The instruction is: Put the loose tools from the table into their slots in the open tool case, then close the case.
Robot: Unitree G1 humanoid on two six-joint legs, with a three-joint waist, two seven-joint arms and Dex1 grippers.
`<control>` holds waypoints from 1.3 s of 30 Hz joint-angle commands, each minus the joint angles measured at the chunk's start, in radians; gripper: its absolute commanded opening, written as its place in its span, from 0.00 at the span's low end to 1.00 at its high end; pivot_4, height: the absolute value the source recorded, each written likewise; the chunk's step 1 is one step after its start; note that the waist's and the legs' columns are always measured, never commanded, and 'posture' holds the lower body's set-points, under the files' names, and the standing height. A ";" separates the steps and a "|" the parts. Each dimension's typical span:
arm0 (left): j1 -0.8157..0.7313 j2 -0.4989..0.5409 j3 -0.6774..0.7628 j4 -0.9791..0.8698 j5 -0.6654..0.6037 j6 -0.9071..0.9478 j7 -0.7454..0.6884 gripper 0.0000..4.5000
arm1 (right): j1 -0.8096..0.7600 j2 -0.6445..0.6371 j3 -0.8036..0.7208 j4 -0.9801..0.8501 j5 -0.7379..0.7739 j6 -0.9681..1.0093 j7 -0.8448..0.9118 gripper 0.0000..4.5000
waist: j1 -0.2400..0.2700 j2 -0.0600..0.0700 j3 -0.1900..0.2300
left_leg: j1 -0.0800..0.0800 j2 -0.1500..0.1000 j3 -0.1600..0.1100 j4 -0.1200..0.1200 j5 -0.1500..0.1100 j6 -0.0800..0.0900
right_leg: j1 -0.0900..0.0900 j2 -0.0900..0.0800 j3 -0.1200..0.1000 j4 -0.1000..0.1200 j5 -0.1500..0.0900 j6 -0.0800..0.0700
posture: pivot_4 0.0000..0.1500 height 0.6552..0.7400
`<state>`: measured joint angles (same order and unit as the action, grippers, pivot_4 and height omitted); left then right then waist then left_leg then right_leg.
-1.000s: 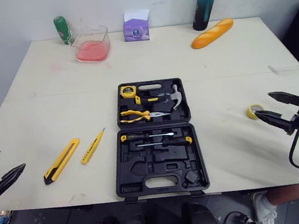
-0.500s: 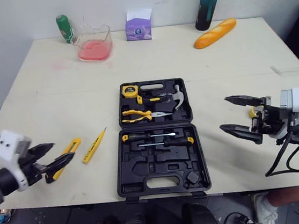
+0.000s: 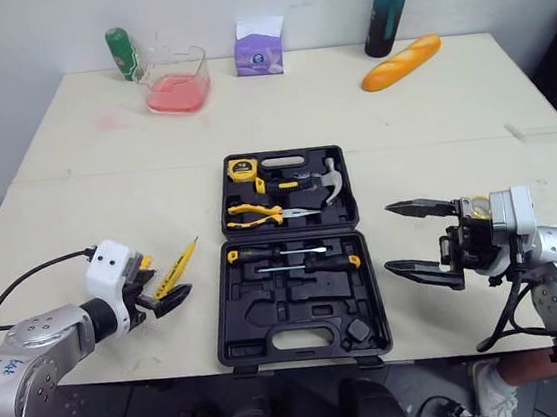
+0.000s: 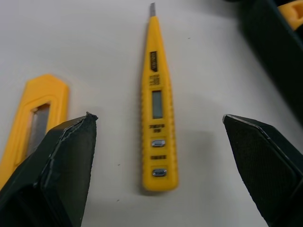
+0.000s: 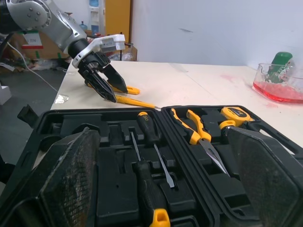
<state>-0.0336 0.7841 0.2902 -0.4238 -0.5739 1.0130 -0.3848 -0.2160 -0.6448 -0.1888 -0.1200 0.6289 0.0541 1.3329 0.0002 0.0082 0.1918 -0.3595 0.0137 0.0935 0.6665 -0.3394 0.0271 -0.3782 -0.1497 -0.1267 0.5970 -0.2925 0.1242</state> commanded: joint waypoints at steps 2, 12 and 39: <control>-0.030 -0.023 -0.031 0.003 0.030 -0.021 0.002 1.00 | -0.014 -0.004 0.005 -0.079 0.019 0.040 -0.052 0.98 | 0.000 0.000 0.000 | 0.000 0.000 0.000 0.000 0.000 0.000 | 0.000 0.000 0.000 0.000 0.000 0.000 | 1.00 1.00; -0.074 -0.026 -0.114 0.001 0.061 0.025 -0.015 1.00 | -0.038 -0.010 0.014 -0.137 0.029 0.106 -0.119 0.98 | 0.004 0.000 0.000 | 0.000 0.000 0.000 0.000 0.000 0.000 | 0.000 0.000 0.000 0.000 0.000 0.000 | 1.00 1.00; 0.023 -0.055 0.013 0.060 0.140 -0.347 -0.153 0.12 | 0.091 -0.039 -0.095 -0.157 0.068 0.056 -0.059 1.00 | 0.002 0.000 0.000 | 0.002 0.000 0.001 0.000 0.000 0.001 | 0.000 -0.001 0.002 0.001 0.000 0.000 | 1.00 1.00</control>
<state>-0.0137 0.7191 0.2357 -0.3419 -0.4293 0.7449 -0.5007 -0.1359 -0.6623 -0.2304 -0.2626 0.6625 0.1381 1.2464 0.0026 0.0078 0.1917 -0.3580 0.0141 0.0946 0.6666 -0.3398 0.0278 -0.3779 -0.1503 -0.1252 0.5981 -0.2925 0.1240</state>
